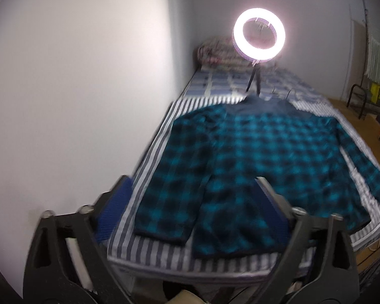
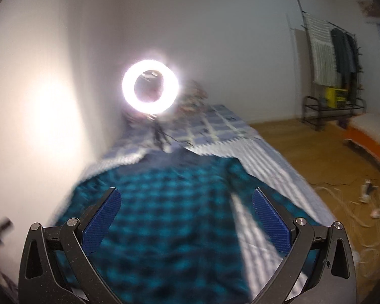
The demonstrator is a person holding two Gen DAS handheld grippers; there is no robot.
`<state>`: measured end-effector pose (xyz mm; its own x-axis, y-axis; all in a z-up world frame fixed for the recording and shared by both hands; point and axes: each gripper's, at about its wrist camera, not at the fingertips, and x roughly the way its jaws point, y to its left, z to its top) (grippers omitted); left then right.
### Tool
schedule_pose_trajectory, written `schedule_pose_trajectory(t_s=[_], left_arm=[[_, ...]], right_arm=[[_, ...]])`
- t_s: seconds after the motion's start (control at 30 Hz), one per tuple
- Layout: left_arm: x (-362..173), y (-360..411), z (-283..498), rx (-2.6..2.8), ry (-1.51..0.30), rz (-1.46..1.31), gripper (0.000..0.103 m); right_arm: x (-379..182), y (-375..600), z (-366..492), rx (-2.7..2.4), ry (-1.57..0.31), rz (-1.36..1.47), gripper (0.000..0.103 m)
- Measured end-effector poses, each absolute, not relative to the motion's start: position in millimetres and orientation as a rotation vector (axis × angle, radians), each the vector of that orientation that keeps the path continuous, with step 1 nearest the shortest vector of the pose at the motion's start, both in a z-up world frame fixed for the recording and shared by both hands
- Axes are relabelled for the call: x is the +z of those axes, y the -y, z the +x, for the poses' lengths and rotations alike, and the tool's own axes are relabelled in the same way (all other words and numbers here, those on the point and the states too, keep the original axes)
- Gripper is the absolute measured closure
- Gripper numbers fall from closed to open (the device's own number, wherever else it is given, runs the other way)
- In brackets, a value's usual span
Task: Fold large clothes
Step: 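Lower the left tool onto the jacket hem corner and close it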
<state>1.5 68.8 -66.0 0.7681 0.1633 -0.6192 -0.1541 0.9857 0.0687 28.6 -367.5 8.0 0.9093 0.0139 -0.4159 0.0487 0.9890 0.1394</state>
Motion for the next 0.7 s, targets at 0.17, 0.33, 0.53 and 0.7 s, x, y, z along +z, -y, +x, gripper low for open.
schedule_pose_trajectory(t_s=[0.17,0.33,0.53,0.7], left_arm=[[-106.5,-101.9,5.5,0.178,-0.795,-0.066,0.044],[-145.5,-126.8,19.3,0.127,-0.919,-0.200,0.068],[-183.6,-141.6,25.0,0.122,-1.011,-0.305,0.068],[-209.6,-164.9,26.9,0.145,-1.064,-0.460,0.068]], right_arm=[[4.5,321.3,71.2,0.132,-0.485,0.021,0.000],[-21.6,294.3,108.0,0.273,-0.576,0.018,0.000],[-81.4,286.1,134.7,0.353,-0.782,0.051,0.028],[-101.3,294.8,136.6,0.341,-0.866,0.089,0.029]])
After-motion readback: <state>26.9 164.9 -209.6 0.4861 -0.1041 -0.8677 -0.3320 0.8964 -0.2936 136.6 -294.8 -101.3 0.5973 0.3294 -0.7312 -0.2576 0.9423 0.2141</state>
